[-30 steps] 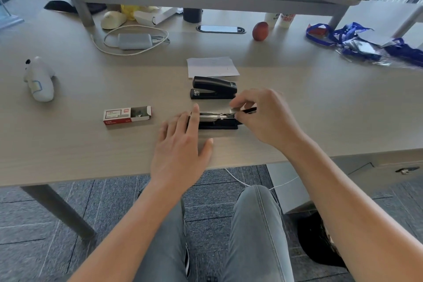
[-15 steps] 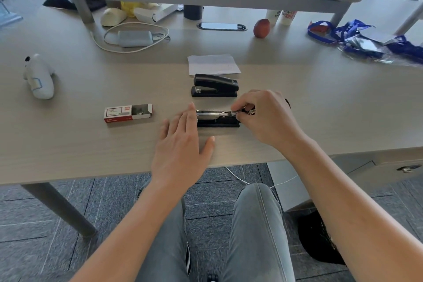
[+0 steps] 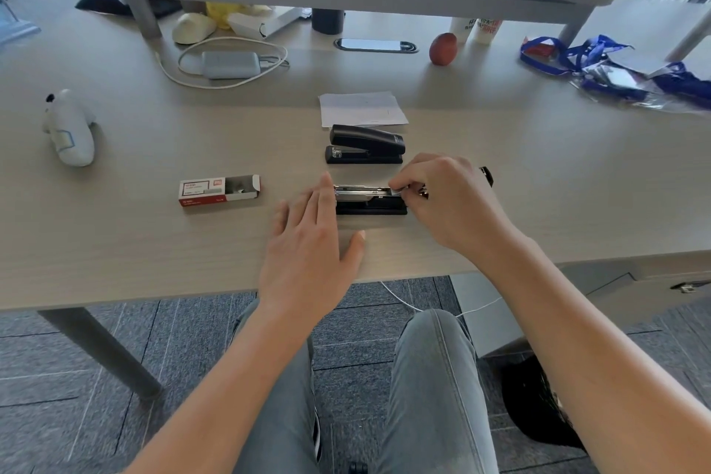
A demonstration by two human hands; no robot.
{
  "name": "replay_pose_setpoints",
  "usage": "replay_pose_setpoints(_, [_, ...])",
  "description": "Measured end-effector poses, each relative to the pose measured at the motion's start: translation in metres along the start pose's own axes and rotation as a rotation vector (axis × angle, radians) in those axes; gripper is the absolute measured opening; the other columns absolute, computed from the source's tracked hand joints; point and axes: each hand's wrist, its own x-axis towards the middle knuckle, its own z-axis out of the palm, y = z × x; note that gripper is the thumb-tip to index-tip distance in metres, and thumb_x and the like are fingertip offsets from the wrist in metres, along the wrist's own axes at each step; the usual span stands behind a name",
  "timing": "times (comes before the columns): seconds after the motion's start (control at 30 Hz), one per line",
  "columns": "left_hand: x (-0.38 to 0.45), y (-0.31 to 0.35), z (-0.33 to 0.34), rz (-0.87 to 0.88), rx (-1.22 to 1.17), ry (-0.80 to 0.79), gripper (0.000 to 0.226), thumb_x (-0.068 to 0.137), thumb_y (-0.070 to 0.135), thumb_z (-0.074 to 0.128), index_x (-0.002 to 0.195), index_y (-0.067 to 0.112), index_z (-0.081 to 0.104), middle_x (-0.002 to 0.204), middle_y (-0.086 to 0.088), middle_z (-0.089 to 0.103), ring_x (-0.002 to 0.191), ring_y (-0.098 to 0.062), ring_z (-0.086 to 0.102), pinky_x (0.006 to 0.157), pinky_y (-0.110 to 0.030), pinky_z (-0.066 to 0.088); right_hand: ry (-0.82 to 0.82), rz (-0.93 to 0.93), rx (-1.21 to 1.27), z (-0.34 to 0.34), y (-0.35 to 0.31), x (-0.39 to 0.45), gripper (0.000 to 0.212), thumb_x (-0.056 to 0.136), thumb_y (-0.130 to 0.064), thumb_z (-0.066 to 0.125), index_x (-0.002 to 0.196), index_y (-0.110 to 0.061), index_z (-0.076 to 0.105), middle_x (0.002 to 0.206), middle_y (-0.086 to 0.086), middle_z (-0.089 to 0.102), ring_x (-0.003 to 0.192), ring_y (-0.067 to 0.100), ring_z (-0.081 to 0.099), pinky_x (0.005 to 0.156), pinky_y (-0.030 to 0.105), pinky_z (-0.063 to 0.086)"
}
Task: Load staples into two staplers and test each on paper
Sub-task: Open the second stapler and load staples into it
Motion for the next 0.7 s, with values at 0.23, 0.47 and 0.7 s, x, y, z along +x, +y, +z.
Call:
replay_pose_setpoints(0.23, [-0.001, 0.000, 0.000, -0.010, -0.023, -0.003, 0.086, 0.097, 0.057, 0.038, 0.159, 0.006, 0.007, 0.163, -0.006, 0.030, 0.153, -0.018, 0.020, 0.126, -0.040, 0.013, 0.048, -0.046, 0.012, 0.006, -0.003, -0.002, 0.020, 0.086, -0.001, 0.071, 0.097, -0.013, 0.083, 0.097, -0.001, 0.079, 0.092, 0.023, 0.070, 0.084, 0.035, 0.055])
replay_pose_setpoints(0.47, [-0.001, -0.001, 0.000, -0.010, -0.008, -0.020, 0.084, 0.097, 0.057, 0.037, 0.158, 0.006, 0.010, 0.164, -0.005, 0.028, 0.153, -0.018, 0.019, 0.126, -0.041, 0.013, 0.050, -0.091, -0.038, 0.015, -0.009, -0.007, 0.029, 0.088, 0.003, 0.065, 0.105, -0.013, 0.083, 0.104, -0.002, 0.081, 0.100, 0.023, 0.069, 0.079, 0.042, 0.059])
replay_pose_setpoints(0.7, [-0.002, -0.002, -0.002, -0.039, -0.013, -0.034, 0.085, 0.097, 0.059, 0.036, 0.158, 0.007, 0.009, 0.166, -0.009, 0.022, 0.153, -0.025, 0.017, 0.125, -0.039, 0.012, 0.141, -0.017, -0.046, 0.016, -0.009, -0.017, 0.023, 0.092, -0.003, 0.065, 0.106, -0.014, 0.081, 0.102, -0.002, 0.074, 0.101, 0.024, 0.060, 0.088, 0.039, 0.051])
